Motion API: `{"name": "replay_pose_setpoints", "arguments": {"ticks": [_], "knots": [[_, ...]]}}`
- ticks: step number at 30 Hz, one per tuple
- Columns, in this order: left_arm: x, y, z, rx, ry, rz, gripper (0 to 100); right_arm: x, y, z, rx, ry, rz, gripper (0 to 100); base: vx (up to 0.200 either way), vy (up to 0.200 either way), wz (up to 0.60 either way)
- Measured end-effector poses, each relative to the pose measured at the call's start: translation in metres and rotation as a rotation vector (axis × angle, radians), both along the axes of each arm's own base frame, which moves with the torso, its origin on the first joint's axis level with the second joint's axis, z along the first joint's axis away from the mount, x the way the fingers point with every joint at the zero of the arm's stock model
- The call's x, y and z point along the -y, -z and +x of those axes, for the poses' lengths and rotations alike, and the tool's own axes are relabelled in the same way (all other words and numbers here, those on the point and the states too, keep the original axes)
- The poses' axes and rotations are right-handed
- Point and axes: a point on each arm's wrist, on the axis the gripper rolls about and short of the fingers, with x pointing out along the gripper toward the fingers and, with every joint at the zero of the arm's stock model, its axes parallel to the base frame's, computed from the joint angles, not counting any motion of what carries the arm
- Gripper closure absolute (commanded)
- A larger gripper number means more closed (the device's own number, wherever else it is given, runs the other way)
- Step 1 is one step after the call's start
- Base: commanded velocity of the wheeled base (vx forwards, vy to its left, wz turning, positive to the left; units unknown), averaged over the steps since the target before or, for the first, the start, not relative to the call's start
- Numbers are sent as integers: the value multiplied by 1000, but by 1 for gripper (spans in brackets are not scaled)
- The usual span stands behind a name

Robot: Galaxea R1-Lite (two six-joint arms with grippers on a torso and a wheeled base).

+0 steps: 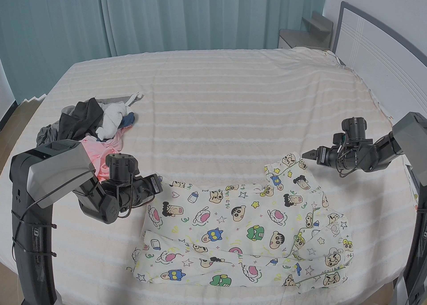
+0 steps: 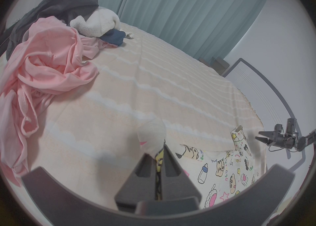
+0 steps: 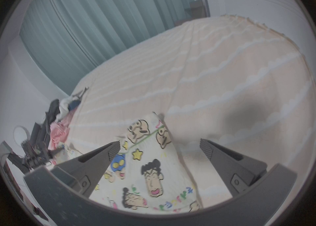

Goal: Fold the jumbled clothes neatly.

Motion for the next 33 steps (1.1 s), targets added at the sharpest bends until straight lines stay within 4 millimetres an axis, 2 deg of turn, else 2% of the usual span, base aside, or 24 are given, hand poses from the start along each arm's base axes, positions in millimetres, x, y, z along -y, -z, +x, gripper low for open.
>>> {"name": "replay_pose_setpoints", "arguments": {"ticks": [4,9,15,24,25,33], "knots": [[3,-1,-1,3,-9,10,100,7,22,18,-31,-61,-58,0,0,0,0],[5,-1,-3,3,-12,17,100,14,44,27,-62,-131,-31,0,0,0,0],[6,-1,-3,3,-13,17,100,16,56,36,-72,-141,-24,0,0,0,0],[6,-1,-3,3,-13,18,100,14,62,36,-82,-170,-13,0,0,0,0],[6,-1,-3,3,-13,19,100,13,62,35,-84,-180,-7,100,0,0,0],[5,0,-2,1,-17,19,100,10,64,24,-111,-227,5,100,0,0,0]]}}
